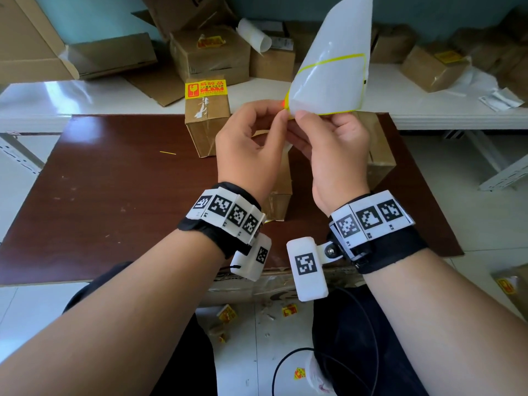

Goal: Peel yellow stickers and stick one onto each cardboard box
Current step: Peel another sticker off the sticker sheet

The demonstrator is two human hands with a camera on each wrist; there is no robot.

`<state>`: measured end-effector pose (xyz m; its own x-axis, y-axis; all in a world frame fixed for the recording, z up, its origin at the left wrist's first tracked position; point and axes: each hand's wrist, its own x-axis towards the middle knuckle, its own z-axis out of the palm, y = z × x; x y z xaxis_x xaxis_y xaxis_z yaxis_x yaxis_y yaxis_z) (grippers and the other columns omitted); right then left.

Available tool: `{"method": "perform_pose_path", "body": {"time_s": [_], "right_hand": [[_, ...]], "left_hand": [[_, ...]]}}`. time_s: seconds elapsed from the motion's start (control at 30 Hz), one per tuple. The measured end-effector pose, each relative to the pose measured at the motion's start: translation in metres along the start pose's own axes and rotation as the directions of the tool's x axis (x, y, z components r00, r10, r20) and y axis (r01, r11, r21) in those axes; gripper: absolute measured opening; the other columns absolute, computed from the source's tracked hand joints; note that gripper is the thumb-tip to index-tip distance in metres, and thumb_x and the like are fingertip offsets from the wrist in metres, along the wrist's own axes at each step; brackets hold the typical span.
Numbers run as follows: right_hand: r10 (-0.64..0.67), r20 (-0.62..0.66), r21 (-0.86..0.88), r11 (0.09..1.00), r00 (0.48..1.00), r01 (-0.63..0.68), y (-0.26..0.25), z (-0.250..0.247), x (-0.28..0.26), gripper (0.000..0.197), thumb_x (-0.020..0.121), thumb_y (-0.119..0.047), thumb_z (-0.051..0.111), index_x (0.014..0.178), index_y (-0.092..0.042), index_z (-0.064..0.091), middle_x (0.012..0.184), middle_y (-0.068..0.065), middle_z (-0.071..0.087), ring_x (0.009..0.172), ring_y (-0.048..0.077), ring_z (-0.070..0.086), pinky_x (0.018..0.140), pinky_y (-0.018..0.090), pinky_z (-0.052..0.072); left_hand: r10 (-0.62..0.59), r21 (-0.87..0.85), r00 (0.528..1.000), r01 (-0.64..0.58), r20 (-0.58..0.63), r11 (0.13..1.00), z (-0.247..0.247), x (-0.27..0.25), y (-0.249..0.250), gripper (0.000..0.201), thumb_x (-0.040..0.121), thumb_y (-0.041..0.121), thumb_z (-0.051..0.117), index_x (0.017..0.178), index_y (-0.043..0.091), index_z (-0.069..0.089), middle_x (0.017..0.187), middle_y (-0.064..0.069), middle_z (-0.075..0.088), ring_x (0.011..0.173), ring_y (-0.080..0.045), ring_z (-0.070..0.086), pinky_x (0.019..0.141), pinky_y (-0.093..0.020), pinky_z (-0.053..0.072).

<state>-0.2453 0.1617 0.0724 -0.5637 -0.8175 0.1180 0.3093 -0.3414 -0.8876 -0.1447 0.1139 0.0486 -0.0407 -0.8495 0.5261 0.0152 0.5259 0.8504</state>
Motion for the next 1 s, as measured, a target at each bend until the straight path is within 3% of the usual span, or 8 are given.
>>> {"method": "perform_pose_path", "body": {"time_s": [0.17,0.37,0.53,0.67,0.77,0.9,1.0], "right_hand": [[-0.006,0.016,0.024,1.000,1.000,0.006,-0.001,-0.004,0.002,0.017,0.099,0.012,0.064,0.113,0.006,0.069,0.099,0.015,0.082,0.090,0.024,0.080,0.083,0.035,0.065],[-0.015,0.079,-0.014,1.000,0.997,0.016,0.000,-0.010,0.004,0.026,0.095,0.017,0.065,0.118,0.004,0.066,0.109,0.016,0.079,0.102,0.025,0.076,0.088,0.037,0.063],[0.024,0.115,-0.067,0.998,0.993,-0.017,-0.009,-0.014,0.002,0.015,0.098,0.011,0.065,0.108,-0.001,0.068,0.098,0.011,0.078,0.094,0.022,0.076,0.090,0.037,0.062],[0.076,0.104,-0.032,0.997,0.992,-0.073,-0.019,-0.012,-0.004,0.009,0.102,0.006,0.065,0.105,-0.002,0.069,0.095,0.008,0.075,0.090,0.017,0.075,0.091,0.033,0.061],[0.115,0.096,-0.017,0.993,0.989,-0.114,-0.021,-0.013,-0.012,0.009,0.104,0.002,0.064,0.105,-0.003,0.071,0.093,0.006,0.077,0.089,0.016,0.076,0.091,0.034,0.062],[0.138,0.108,0.013,0.990,0.985,-0.140,-0.020,-0.018,-0.031,0.011,0.106,0.001,0.062,0.106,-0.004,0.071,0.096,0.006,0.080,0.092,0.016,0.077,0.093,0.035,0.062],[0.136,0.083,-0.009,0.991,0.987,-0.136,-0.014,-0.011,-0.035,0.010,0.108,0.000,0.060,0.111,-0.003,0.069,0.096,0.006,0.080,0.089,0.013,0.077,0.089,0.034,0.063]], "left_hand": [[-0.028,-0.069,1.000,0.028,-0.003,0.997,0.004,-0.002,0.002,0.006,0.097,0.007,0.073,0.101,0.004,0.072,0.100,-0.007,0.078,0.090,-0.016,0.078,0.082,-0.026,0.061],[-0.069,-0.107,0.998,0.069,0.005,0.992,0.005,-0.004,0.004,0.003,0.095,0.005,0.075,0.097,0.003,0.074,0.089,-0.001,0.077,0.079,-0.007,0.076,0.075,-0.020,0.059],[-0.163,-0.152,0.985,0.169,0.047,0.974,0.001,-0.003,0.018,0.003,0.093,0.005,0.076,0.091,0.006,0.076,0.082,-0.005,0.078,0.075,-0.017,0.077,0.074,-0.033,0.063],[-0.213,-0.125,0.973,0.223,0.088,0.967,-0.001,0.000,0.033,0.010,0.092,0.005,0.078,0.086,0.012,0.075,0.077,0.001,0.077,0.072,-0.012,0.074,0.072,-0.030,0.063],[-0.242,-0.114,0.961,0.258,0.135,0.959,-0.008,-0.003,0.038,0.011,0.092,0.007,0.079,0.084,0.014,0.076,0.077,-0.001,0.078,0.072,-0.015,0.074,0.074,-0.039,0.065],[-0.256,-0.135,0.949,0.282,0.182,0.950,-0.021,-0.014,0.040,0.006,0.092,0.005,0.080,0.089,0.007,0.075,0.086,-0.008,0.080,0.077,-0.017,0.076,0.079,-0.038,0.065],[-0.267,-0.175,0.954,0.288,0.137,0.941,-0.024,-0.022,0.039,0.004,0.092,0.006,0.080,0.091,0.003,0.076,0.091,-0.011,0.082,0.084,-0.023,0.079,0.085,-0.044,0.065]]}}
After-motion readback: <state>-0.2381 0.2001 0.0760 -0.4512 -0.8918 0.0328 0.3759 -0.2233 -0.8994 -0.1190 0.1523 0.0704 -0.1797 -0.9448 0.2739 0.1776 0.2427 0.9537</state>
